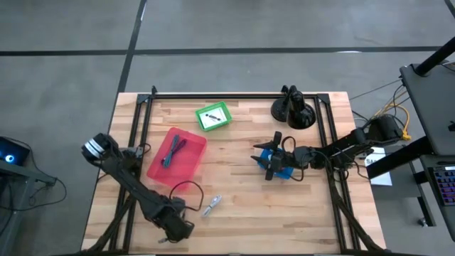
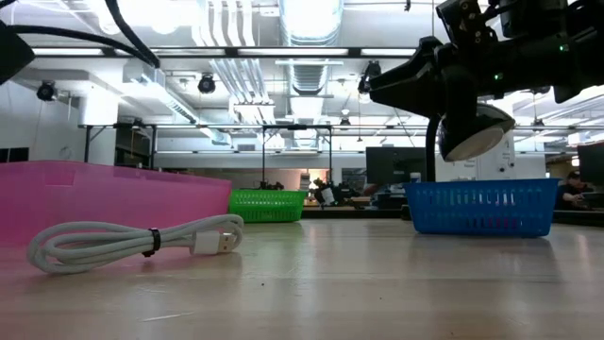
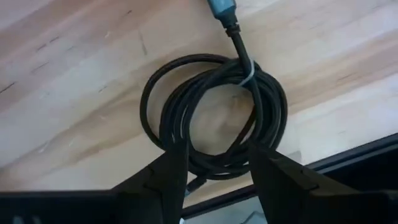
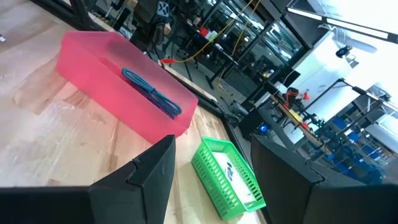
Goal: Pick and place items into bin
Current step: Put the black charger cable into the pink bin
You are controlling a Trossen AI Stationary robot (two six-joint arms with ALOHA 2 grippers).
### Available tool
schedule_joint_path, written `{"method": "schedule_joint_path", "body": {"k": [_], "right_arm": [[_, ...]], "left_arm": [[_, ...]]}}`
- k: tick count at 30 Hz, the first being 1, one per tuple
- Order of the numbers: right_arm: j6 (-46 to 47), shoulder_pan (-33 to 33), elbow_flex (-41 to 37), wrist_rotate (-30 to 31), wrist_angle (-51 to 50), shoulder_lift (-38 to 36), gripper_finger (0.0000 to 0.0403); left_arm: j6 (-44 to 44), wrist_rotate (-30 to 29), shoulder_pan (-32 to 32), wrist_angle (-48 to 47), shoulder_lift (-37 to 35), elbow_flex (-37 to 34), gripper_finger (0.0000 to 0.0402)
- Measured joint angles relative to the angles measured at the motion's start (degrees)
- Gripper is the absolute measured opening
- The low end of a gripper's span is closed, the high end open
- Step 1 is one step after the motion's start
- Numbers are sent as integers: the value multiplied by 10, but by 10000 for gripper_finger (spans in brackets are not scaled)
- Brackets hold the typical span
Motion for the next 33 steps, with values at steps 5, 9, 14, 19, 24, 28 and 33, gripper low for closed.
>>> {"method": "schedule_joint_path", "body": {"k": [5, 9, 14, 19, 24, 28, 33], "right_arm": [[0, 0, 0, 0, 0, 0, 196], [0, 0, 0, 0, 0, 0, 196], [0, 0, 0, 0, 0, 0, 196], [0, 0, 0, 0, 0, 0, 196], [0, 0, 0, 0, 0, 0, 196], [1, 0, 0, 0, 0, 0, 196], [2, 0, 0, 0, 0, 0, 196]], "left_arm": [[1, 0, -1, 4, 18, -11, 152], [22, 8, -1, 6, 30, -25, 152], [75, 9, -1, 7, 41, -33, 152], [118, 22, -1, 10, 49, -37, 137], [153, 35, 0, 6, 49, -37, 71], [188, 51, 0, 17, 46, -32, 12], [240, 67, -1, 18, 37, -17, 4]]}}
